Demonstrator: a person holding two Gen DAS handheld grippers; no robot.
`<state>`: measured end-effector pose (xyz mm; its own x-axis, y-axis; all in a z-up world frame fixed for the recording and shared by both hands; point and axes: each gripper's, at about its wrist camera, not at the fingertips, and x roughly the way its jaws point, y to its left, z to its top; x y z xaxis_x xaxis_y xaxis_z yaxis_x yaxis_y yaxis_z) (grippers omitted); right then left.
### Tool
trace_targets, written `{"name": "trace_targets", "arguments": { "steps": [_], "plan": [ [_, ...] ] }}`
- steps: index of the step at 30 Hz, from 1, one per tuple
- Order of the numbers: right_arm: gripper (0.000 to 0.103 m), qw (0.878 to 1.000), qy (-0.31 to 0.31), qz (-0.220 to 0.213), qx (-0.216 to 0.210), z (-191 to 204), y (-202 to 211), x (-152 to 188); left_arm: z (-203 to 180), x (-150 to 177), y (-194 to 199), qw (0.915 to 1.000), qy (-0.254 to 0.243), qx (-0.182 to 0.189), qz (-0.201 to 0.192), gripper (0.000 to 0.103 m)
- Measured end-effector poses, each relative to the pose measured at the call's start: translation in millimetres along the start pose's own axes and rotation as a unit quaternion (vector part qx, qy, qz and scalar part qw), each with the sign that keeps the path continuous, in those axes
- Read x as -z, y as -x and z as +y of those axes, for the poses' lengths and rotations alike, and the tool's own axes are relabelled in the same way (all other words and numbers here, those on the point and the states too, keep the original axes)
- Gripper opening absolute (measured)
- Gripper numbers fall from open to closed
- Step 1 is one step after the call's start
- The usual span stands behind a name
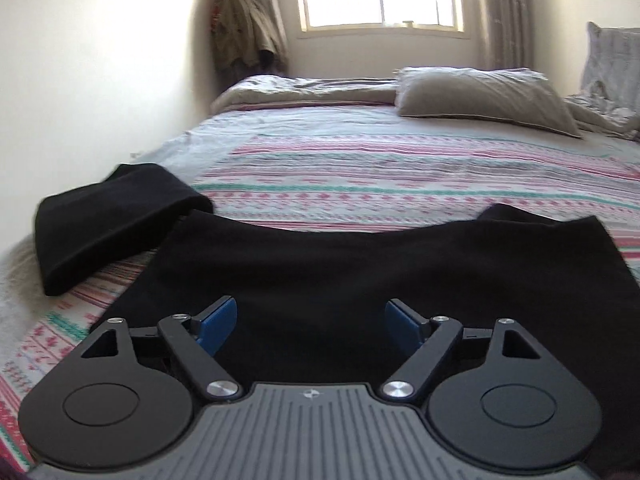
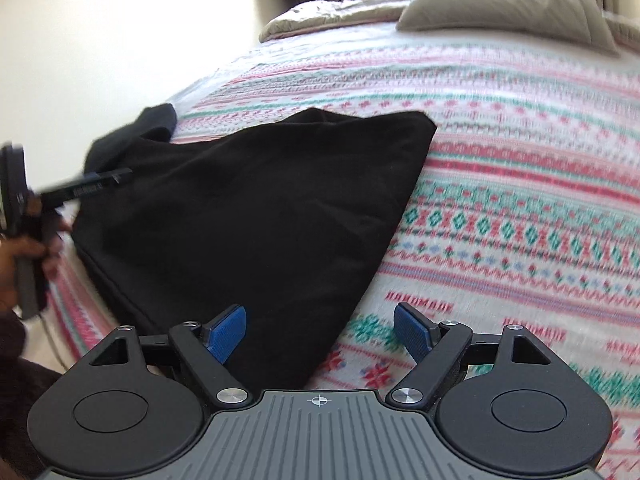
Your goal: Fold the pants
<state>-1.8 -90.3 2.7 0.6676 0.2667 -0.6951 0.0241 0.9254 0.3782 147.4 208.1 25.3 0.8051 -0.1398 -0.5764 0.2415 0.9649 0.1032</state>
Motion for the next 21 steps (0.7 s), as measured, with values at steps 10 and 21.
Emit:
{"name": "trace_targets", "arguments": {
  "steps": [10, 21],
  "plan": [
    [0.041, 0.986, -0.118, 0.051, -0.107, -25.7, 1.9, 21.0, -83.0, 32.6, 12.0, 0.9768, -0.113, 0.182, 0.004, 0.097],
    [0.015, 0.975, -0.145, 0.046, -0.164, -31.6, 15.7, 18.6, -115.7, 52.3, 43.2, 0.9217, -0.209, 0.326, -0.021, 0.097]
  ]
}}
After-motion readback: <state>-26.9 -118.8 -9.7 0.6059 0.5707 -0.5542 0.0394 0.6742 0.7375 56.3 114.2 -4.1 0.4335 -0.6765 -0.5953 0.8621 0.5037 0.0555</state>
